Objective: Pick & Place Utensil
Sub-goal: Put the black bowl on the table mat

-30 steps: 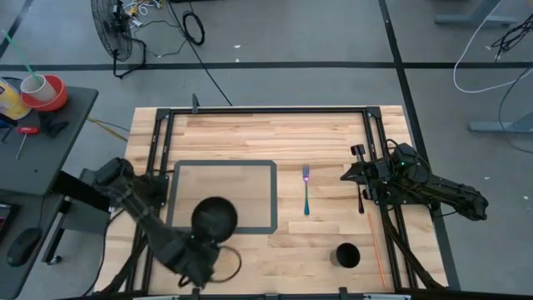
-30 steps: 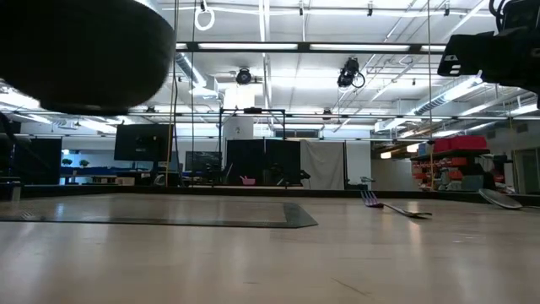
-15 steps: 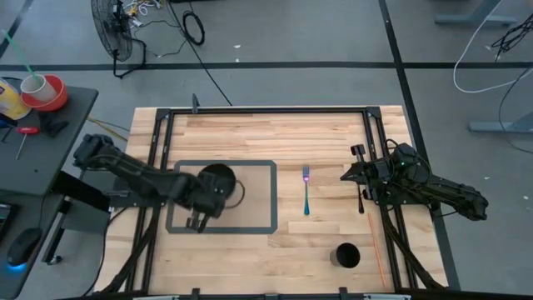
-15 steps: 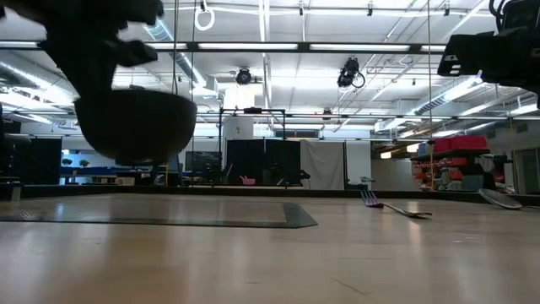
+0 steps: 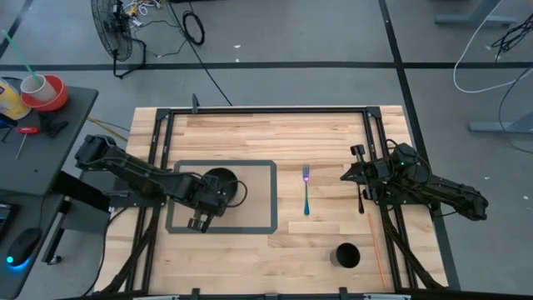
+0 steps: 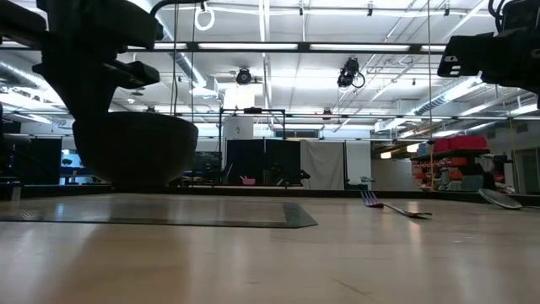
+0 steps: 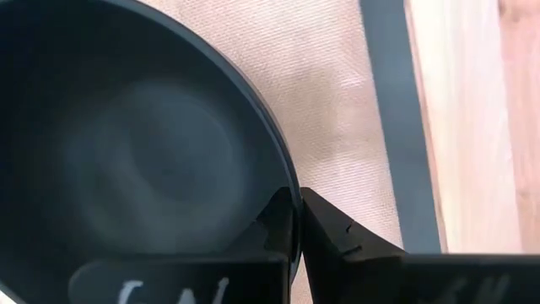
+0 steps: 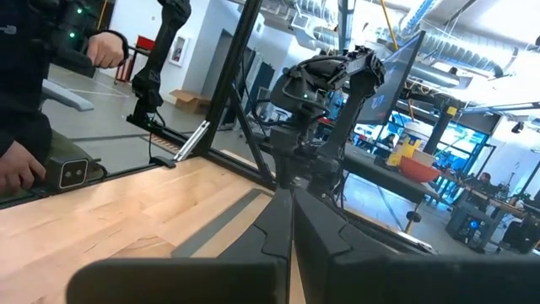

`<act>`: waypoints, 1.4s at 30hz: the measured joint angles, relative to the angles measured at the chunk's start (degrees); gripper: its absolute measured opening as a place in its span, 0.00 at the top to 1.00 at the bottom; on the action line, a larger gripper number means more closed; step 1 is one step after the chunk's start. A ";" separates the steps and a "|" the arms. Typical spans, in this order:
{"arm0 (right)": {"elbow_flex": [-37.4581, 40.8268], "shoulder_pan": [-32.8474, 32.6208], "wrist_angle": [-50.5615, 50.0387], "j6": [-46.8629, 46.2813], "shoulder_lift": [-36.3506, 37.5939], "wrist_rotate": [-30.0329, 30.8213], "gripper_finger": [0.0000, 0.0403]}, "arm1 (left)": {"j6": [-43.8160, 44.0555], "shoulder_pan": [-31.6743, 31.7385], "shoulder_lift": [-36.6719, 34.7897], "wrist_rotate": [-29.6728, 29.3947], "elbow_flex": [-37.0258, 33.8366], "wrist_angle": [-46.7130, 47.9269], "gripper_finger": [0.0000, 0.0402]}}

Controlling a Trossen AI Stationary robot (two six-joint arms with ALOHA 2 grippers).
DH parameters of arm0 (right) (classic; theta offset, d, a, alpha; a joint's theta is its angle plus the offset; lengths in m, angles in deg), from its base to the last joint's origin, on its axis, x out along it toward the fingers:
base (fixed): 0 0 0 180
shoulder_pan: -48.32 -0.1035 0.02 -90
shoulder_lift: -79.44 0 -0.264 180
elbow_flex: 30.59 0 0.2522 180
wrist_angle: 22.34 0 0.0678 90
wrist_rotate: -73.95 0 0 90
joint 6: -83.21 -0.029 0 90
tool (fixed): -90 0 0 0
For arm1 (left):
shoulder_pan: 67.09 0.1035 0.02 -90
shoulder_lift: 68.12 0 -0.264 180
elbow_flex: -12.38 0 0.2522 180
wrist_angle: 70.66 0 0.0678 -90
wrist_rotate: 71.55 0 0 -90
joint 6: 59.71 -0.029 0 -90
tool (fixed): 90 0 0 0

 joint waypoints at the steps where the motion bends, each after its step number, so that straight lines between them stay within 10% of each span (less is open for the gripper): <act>1: 0.00 -0.01 0.01 0.00 0.00 0.00 0.96 | 0.00 -0.34 0.00 0.00 0.00 -0.02 0.95; 42: 0.00 -0.02 0.03 0.00 0.00 0.00 0.96 | 1.64 -1.22 1.07 -1.55 -0.01 -2.68 0.95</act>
